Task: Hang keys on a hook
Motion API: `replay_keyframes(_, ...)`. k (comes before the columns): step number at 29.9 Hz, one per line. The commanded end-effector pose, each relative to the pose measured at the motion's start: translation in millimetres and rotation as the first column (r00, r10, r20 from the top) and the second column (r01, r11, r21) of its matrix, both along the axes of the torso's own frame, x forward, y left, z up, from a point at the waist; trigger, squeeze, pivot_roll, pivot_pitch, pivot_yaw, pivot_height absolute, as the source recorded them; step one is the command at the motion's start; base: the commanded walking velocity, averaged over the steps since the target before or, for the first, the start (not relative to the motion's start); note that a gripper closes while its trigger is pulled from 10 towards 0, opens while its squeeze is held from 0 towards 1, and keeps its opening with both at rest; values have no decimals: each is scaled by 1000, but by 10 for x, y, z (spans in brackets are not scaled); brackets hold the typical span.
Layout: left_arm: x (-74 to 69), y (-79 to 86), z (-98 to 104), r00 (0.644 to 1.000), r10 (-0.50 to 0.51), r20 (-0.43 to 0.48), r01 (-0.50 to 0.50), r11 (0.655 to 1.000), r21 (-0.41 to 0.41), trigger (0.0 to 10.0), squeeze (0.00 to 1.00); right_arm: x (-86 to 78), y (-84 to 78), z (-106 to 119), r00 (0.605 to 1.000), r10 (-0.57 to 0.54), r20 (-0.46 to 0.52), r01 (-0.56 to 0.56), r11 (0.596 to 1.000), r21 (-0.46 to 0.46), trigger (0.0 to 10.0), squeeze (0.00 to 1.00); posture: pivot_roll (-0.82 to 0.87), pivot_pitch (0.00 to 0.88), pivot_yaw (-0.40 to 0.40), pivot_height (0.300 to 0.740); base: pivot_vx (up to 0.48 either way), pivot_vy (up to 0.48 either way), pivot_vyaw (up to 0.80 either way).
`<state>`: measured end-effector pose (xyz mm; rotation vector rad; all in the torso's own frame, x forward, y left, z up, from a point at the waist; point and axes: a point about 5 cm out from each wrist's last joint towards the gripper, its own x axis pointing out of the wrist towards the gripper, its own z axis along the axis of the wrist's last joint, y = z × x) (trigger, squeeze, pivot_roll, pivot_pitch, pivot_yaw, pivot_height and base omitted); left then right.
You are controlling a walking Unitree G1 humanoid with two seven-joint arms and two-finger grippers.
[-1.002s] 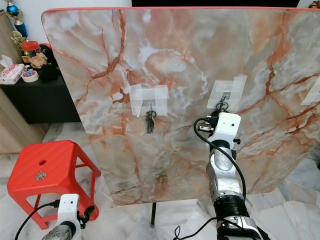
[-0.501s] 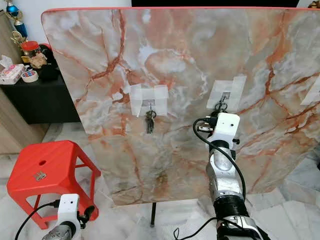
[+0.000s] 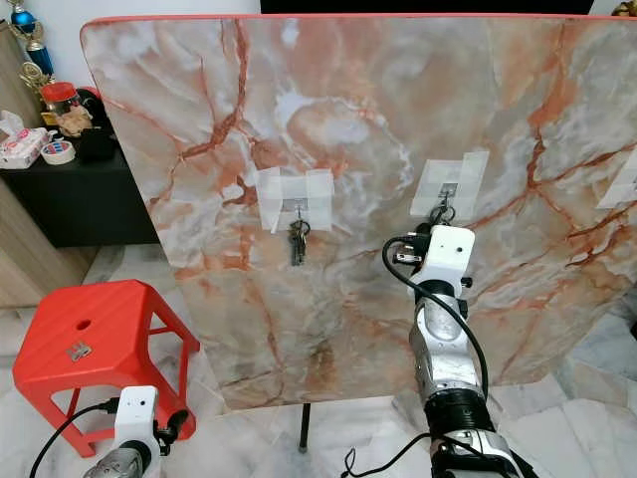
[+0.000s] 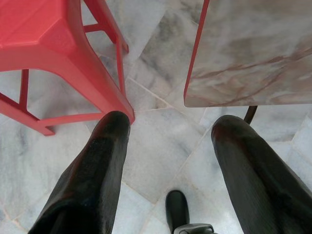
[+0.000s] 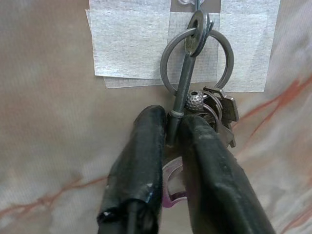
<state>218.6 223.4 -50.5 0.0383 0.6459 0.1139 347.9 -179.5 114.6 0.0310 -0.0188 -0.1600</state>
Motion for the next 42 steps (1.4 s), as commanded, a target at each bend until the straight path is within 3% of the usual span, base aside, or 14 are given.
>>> replay_keyframes(1,10,27,12,1000,-4,0,4,1000,11,10000,0,22,56,4,1000,24,-10,-24,1000,-3,10000,1000,27,0,-28,740,0,0,0)
replay_keyframes(7,12,30,14,1000,-2,2,1,1000,11,10000,0,14,65,23,1000,29,11,-29,1000,5,10000,1000,26,0,-27,740,0,0,0)
replay_keyframes(8,12,30,15,1000,-1,2,1,1000,10,10000,0,12,70,29,999,34,16,-34,999,4,10000,396,26,0,-27,740,0,0,0)
replay_keyframes(9,13,30,15,1000,-1,2,1,1000,10,10000,0,10,74,32,999,37,20,-37,999,3,10000,396,26,0,-27,740,0,0,0)
replay_keyframes(10,13,30,15,1000,-1,2,1,1000,10,10000,0,7,78,34,999,39,23,-39,999,1,10000,0,26,0,-27,740,0,0,0)
replay_keyframes(18,14,31,15,1000,-2,0,2,1000,11,10000,0,-15,80,38,999,39,36,-39,999,-1,10000,0,27,0,-26,740,0,0,0)
replay_keyframes(26,12,28,13,1000,-2,0,2,1000,9,10000,0,-110,59,89,994,19,111,-19,1000,3,10000,0,22,0,-27,740,0,0,0)
replay_keyframes(36,5,20,6,1000,0,-1,0,1000,6,10000,0,-207,33,30,994,3,107,-4,1000,2,10000,0,22,0,-34,740,0,0,0)
replay_keyframes(42,-5,18,0,1000,-3,-4,4,1000,8,10000,0,-379,29,-189,1000,3,29,-3,1000,1,10000,0,22,0,-36,740,0,0,0)
